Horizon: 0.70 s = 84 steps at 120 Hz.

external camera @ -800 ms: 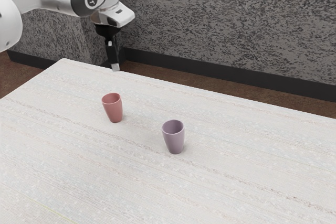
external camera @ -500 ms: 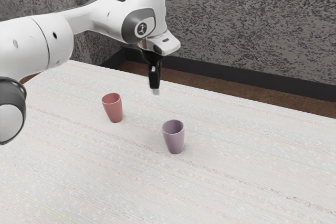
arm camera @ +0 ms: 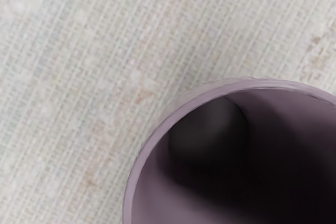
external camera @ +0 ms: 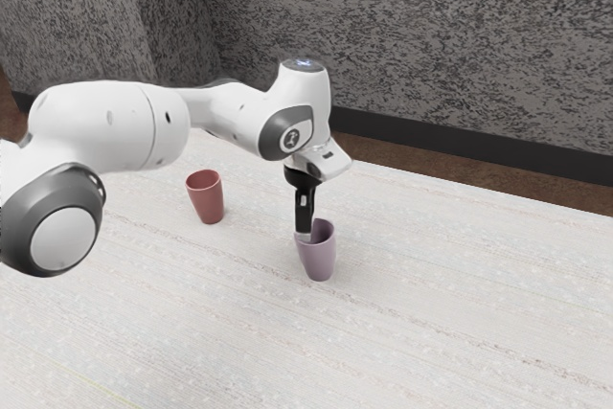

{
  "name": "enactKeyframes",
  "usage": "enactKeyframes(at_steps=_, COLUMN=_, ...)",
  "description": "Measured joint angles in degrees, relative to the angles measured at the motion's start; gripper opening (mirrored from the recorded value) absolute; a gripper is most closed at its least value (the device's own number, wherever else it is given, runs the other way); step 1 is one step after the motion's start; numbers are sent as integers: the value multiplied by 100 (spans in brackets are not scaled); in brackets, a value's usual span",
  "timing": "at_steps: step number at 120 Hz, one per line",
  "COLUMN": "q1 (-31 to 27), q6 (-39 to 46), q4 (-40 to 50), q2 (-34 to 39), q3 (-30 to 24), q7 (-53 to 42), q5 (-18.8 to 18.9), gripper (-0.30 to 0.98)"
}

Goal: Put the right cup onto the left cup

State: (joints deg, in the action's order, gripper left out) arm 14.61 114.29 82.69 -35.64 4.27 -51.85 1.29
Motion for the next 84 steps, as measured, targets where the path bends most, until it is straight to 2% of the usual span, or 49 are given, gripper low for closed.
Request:
enactKeyframes(at_steps=11, q1=-32, q6=212, q4=-10, q2=-132, q3=-82, q7=28, q5=27, gripper=48)
enactKeyframes(at_steps=28, q1=-10, q6=412, q4=-35, q2=-150, q3=-134, q7=78, q5=40, gripper=19)
enactKeyframes(at_steps=40, q1=-17, q6=489, q4=-4, q2=-91, q3=-137, q7=131, q5=14, gripper=6)
enactKeyframes(at_steps=59, q1=-42, q6=555, q4=40, q2=-64, q3=-137, q7=238, q5=-45, gripper=-4)
enactKeyframes(at_steps=84, q1=-42, q6=598, q4=109, q2=-28, q3=-154, q7=351, q5=-63, gripper=-7)
